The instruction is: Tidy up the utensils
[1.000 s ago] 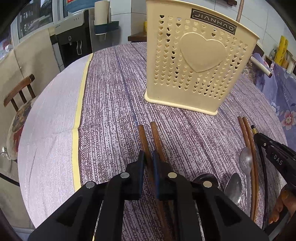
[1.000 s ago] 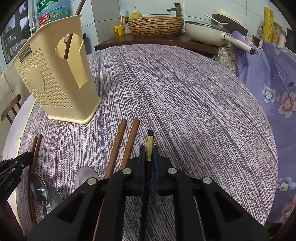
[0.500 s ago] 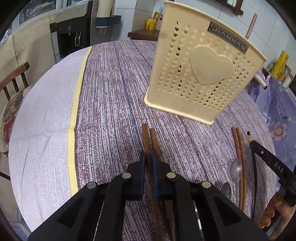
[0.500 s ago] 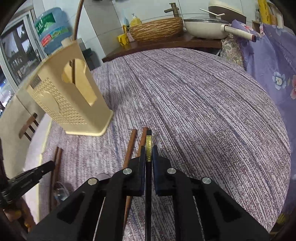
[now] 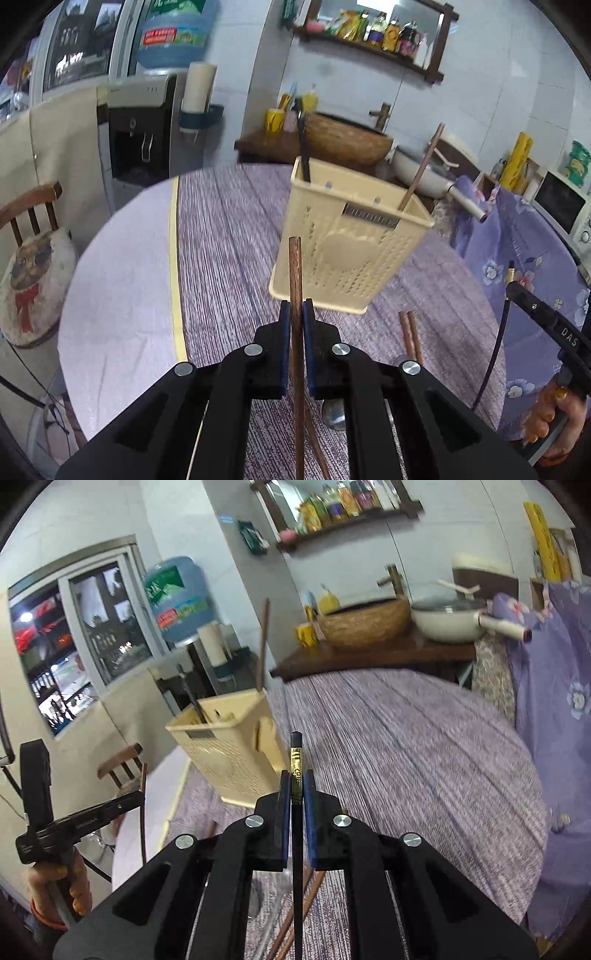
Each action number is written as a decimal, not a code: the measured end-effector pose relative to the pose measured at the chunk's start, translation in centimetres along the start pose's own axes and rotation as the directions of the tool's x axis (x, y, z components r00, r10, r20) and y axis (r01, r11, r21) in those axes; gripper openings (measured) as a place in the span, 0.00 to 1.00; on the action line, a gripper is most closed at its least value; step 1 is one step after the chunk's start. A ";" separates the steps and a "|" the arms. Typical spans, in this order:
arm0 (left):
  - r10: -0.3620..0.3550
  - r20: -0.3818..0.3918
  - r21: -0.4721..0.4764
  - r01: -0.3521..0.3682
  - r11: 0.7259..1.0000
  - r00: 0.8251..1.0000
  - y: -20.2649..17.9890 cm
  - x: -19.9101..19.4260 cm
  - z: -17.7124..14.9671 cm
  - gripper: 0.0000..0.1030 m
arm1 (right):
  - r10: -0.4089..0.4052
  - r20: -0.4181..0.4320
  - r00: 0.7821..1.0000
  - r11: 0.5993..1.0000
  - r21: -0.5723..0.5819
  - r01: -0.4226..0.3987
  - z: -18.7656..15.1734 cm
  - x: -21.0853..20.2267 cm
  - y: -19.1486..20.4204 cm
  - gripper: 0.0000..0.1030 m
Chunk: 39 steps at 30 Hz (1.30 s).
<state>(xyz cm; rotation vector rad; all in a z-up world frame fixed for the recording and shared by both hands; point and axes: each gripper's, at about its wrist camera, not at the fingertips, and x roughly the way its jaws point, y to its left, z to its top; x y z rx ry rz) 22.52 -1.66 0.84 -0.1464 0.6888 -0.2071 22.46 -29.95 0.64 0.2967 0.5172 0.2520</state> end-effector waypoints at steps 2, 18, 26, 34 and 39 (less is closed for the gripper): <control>-0.005 0.034 0.014 0.004 1.000 0.999 -0.2 -1.2 0.5 0.07 | 0.022 0.022 1.000 1.000 -0.013 -0.022 0.7 -1.3 0.3 0.08; -0.014 0.154 0.036 0.008 0.999 0.988 0.0 -5.1 2.0 0.07 | 0.091 0.082 0.992 0.991 -0.101 -0.083 3.1 -5.2 2.8 0.08; -0.005 0.211 0.046 -0.004 0.999 0.978 -0.2 -6.1 3.6 0.07 | 0.105 0.105 0.989 0.985 -0.150 -0.089 4.9 -5.1 4.6 0.08; -0.011 0.211 0.061 -0.002 0.998 0.977 -0.4 -5.5 5.4 0.01 | 0.119 0.098 0.988 0.977 -0.190 -0.099 6.6 -4.2 6.1 0.08; -0.003 0.208 0.072 -0.012 0.997 0.978 -0.5 -5.4 5.6 0.01 | 0.121 0.078 0.990 0.975 -0.196 -0.104 7.2 -3.2 6.5 0.08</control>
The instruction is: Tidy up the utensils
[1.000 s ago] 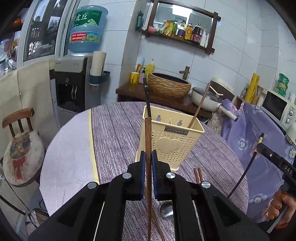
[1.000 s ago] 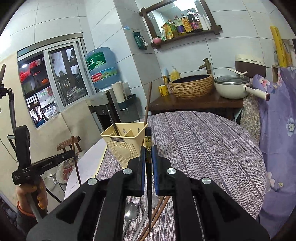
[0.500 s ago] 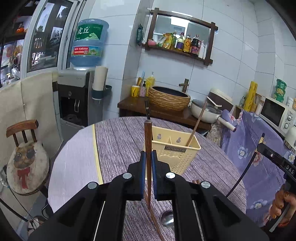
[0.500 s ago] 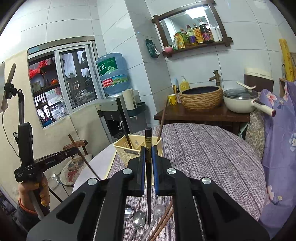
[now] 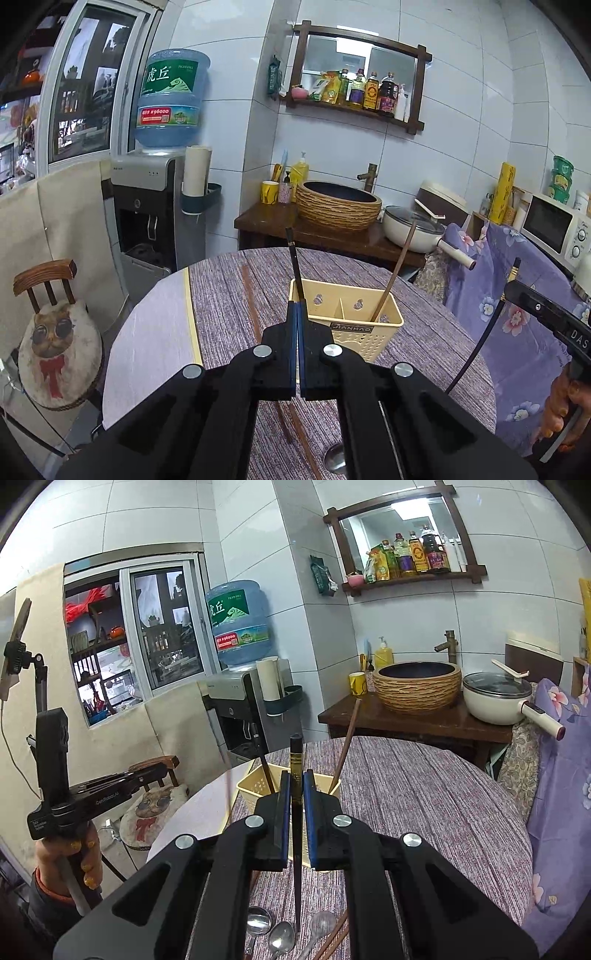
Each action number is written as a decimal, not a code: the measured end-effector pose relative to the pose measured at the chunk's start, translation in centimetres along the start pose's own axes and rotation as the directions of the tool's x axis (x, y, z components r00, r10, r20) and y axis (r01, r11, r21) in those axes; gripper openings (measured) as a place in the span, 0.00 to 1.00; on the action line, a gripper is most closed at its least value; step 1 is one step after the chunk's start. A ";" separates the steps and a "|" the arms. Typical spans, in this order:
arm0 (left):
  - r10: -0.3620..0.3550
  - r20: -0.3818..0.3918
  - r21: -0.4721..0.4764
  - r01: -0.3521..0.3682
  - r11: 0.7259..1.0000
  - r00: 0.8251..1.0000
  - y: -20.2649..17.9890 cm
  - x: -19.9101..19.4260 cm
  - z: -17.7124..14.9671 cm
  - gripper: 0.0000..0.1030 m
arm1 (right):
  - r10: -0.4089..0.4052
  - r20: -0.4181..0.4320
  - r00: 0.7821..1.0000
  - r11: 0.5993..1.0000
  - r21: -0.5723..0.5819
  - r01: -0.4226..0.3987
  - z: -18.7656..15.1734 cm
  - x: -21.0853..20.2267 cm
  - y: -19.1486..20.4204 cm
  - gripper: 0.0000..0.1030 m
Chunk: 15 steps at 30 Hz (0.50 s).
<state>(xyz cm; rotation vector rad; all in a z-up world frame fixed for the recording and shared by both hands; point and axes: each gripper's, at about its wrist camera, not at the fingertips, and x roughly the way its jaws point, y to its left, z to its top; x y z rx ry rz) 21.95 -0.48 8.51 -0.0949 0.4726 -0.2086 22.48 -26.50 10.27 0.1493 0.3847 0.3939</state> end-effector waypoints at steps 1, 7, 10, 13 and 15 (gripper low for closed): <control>0.001 -0.005 -0.001 -0.001 1.000 1.000 0.2 0.1 -0.1 0.01 | 0.000 -0.001 1.000 1.000 0.004 0.000 -0.1 0.1 -0.1 0.08; 0.054 -0.087 -0.064 -0.059 0.996 0.995 3.1 2.7 -0.7 0.11 | -0.004 -0.005 1.000 1.000 0.012 0.004 -0.6 0.0 -0.4 0.08; 0.123 -0.126 -0.100 -0.136 0.986 0.984 5.1 4.3 -1.3 0.51 | -0.015 0.011 1.000 1.000 0.013 0.015 -0.5 -0.4 -0.4 0.08; 0.185 -0.199 -0.058 -0.200 0.978 0.962 6.0 7.0 -2.1 0.52 | -0.020 0.016 1.000 1.000 0.014 0.020 -0.4 -0.7 -0.5 0.08; 0.205 -0.250 -0.049 -0.224 0.973 0.946 6.7 9.1 -2.8 0.51 | -0.025 0.019 0.999 1.000 0.016 0.025 -0.5 -0.8 -0.6 0.08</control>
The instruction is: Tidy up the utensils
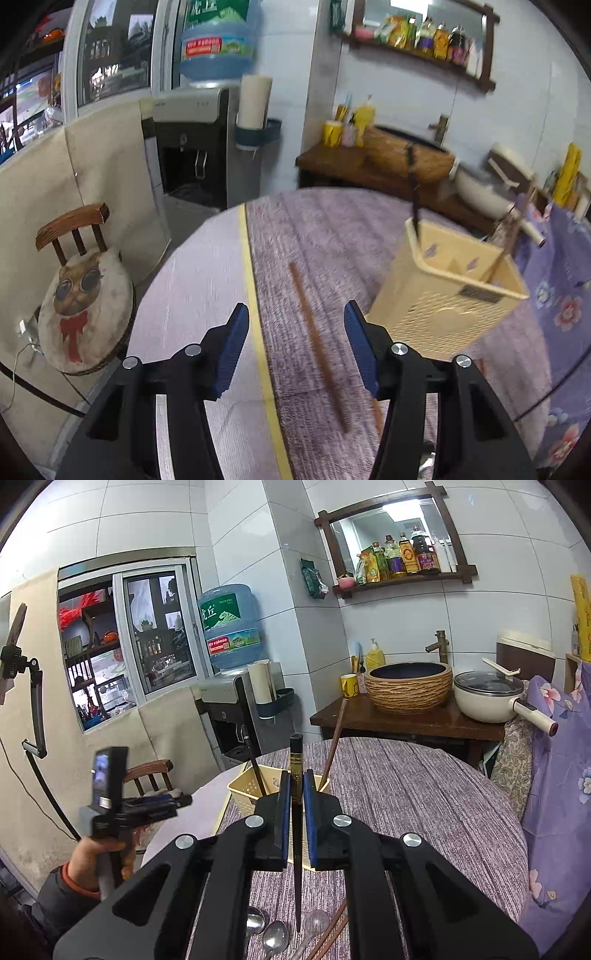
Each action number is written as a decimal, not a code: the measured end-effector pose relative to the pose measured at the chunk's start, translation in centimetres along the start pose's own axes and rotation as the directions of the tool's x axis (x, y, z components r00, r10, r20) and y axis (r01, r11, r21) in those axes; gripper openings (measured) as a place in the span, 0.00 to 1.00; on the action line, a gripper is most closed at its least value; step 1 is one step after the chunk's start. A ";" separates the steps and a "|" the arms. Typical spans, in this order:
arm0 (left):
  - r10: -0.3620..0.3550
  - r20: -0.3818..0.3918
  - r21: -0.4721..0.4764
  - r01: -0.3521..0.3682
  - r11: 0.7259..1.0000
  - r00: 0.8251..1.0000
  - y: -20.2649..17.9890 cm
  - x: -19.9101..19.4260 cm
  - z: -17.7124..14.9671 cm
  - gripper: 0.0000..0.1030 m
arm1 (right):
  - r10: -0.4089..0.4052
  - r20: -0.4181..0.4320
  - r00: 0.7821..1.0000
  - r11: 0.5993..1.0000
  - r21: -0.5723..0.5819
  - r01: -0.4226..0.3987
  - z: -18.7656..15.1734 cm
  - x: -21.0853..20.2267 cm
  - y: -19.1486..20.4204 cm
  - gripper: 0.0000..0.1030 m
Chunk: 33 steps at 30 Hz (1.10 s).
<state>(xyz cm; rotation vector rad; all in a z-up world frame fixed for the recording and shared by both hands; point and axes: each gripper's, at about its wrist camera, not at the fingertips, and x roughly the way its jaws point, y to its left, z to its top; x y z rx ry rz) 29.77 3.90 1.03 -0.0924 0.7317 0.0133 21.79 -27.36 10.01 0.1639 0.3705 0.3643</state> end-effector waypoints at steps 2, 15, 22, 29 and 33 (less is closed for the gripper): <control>0.010 -0.063 -0.009 -0.011 1.000 0.998 0.3 2.5 -0.2 0.46 | -0.002 0.000 1.000 1.000 0.002 0.002 -0.2 -0.1 -0.1 0.08; 0.038 -0.218 -0.029 -0.045 0.999 0.975 -0.7 13.4 0.1 0.30 | -0.046 0.002 0.999 0.999 0.003 0.046 -0.7 0.0 -0.8 0.08; 0.111 -0.194 0.021 -0.109 0.994 0.975 -1.1 15.6 0.4 0.24 | -0.051 0.007 0.999 0.999 0.016 0.051 -0.8 0.2 -1.0 0.08; 0.137 -0.196 -0.005 -0.141 0.990 0.971 -0.6 16.4 1.3 0.08 | -0.049 0.010 0.999 0.999 0.009 0.049 -0.8 0.3 -0.7 0.08; 0.120 -0.195 -0.033 -0.129 0.991 0.973 -0.4 16.4 1.4 0.07 | -0.046 0.007 0.999 0.999 0.012 0.046 -0.9 0.4 -0.7 0.08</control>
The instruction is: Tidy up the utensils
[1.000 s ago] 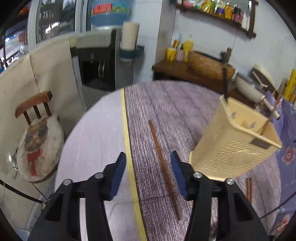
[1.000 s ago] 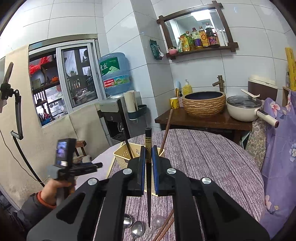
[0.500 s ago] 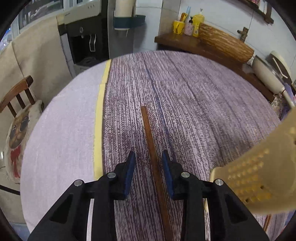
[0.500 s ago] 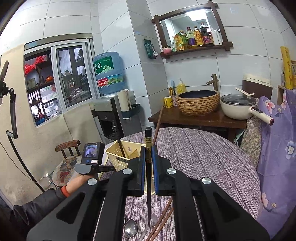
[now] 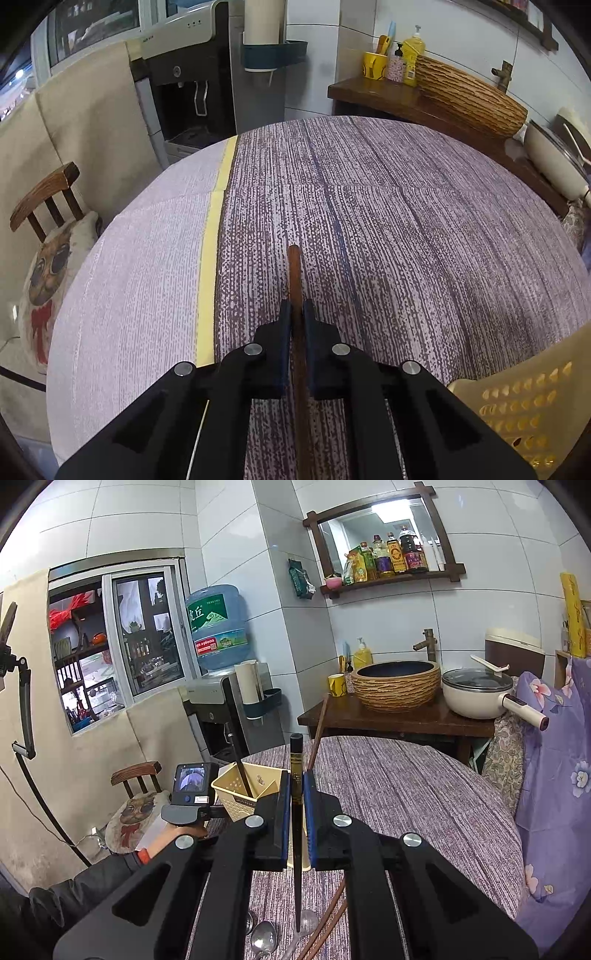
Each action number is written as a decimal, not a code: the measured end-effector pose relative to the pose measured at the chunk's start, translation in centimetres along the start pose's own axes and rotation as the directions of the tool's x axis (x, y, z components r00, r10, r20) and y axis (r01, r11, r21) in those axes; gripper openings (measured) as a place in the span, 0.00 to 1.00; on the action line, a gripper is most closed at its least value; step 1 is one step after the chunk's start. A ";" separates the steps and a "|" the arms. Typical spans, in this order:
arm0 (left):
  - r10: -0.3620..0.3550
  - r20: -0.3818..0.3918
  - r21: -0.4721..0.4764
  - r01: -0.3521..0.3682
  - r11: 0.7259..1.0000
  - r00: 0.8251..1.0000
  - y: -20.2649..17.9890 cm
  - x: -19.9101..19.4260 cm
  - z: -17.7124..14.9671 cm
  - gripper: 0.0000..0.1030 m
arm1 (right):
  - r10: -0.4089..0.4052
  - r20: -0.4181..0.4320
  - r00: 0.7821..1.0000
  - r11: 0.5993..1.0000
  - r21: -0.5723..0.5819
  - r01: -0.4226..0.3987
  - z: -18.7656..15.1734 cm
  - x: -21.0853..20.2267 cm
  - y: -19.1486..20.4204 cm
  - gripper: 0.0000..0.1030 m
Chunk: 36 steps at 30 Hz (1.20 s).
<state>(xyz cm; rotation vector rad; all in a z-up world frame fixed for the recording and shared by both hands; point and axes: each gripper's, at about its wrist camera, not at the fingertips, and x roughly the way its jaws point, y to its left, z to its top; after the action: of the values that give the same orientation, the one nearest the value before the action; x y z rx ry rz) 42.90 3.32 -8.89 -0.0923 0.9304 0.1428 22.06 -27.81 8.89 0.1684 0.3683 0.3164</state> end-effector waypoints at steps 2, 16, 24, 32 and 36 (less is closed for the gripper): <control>-0.036 -0.010 -0.029 0.036 0.999 0.999 0.5 -0.3 0.1 0.07 | 0.002 0.000 1.000 1.000 0.003 -0.002 0.0 0.0 -0.1 0.08; -0.201 0.258 -0.003 0.209 0.978 0.945 3.1 -14.5 -1.1 0.07 | 0.035 0.024 0.999 0.999 0.006 -0.035 0.1 -1.1 0.1 0.08; -0.269 0.364 0.065 0.264 0.962 0.892 2.8 -20.7 -4.6 0.07 | 0.074 0.039 0.996 0.997 -0.004 -0.074 0.3 -1.9 1.3 0.08; -0.315 0.439 0.114 0.296 0.948 0.841 2.6 -25.2 -4.8 0.07 | 0.111 0.054 0.992 0.994 -0.017 -0.110 1.3 -2.2 2.3 0.08; -0.346 0.466 0.138 0.320 0.937 0.814 2.3 -27.5 -3.3 0.07 | 0.127 0.060 0.990 0.992 -0.017 -0.126 3.1 -1.3 2.6 0.08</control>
<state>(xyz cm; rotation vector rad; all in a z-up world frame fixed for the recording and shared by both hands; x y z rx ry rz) 23.75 2.88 11.24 -0.1610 0.4004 -0.1838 21.36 -26.12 12.69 0.1881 0.2960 0.4379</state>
